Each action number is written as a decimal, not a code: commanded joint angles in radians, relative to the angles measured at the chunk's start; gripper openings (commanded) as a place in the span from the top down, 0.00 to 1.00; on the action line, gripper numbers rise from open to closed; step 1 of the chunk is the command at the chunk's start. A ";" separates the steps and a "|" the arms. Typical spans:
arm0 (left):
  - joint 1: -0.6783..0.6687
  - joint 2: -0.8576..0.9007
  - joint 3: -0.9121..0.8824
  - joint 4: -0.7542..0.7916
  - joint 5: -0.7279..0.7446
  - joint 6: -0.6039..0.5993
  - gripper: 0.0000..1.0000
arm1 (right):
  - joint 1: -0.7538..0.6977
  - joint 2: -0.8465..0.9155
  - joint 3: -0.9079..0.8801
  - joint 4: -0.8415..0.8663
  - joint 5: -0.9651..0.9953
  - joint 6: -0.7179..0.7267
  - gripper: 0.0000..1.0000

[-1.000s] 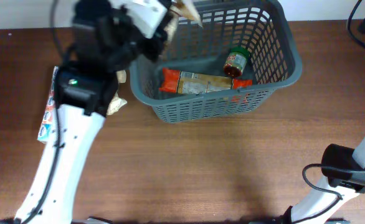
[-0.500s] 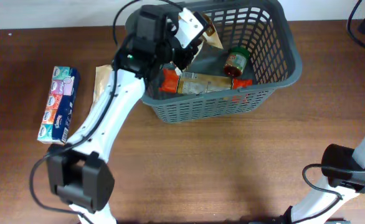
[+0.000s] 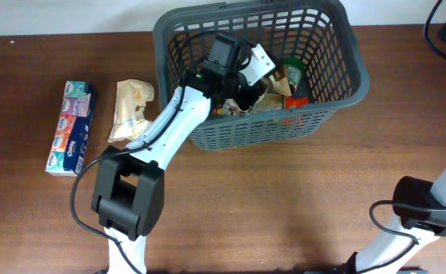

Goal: Pack container
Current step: 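Open the left gripper and move it back to the clear snack pouch, then grasp the clear snack pouch with the left gripper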

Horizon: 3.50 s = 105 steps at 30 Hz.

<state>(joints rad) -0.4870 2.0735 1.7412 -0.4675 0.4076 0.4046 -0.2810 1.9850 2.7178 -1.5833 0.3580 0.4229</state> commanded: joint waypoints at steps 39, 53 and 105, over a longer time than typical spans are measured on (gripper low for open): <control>0.517 -0.188 0.616 -0.810 -0.629 -0.532 0.01 | -0.001 0.000 0.001 0.001 0.005 0.013 0.01; 0.586 -0.188 0.167 -0.587 -0.436 -0.463 0.01 | -0.001 0.000 0.001 0.001 0.005 0.013 0.01; 0.579 0.074 -0.363 0.062 -0.212 -0.343 0.98 | -0.001 0.000 0.001 0.001 0.005 0.013 0.01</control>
<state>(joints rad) 0.0994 2.1098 1.3933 -0.3721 0.1295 0.0605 -0.2810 1.9850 2.7178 -1.5860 0.3580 0.4229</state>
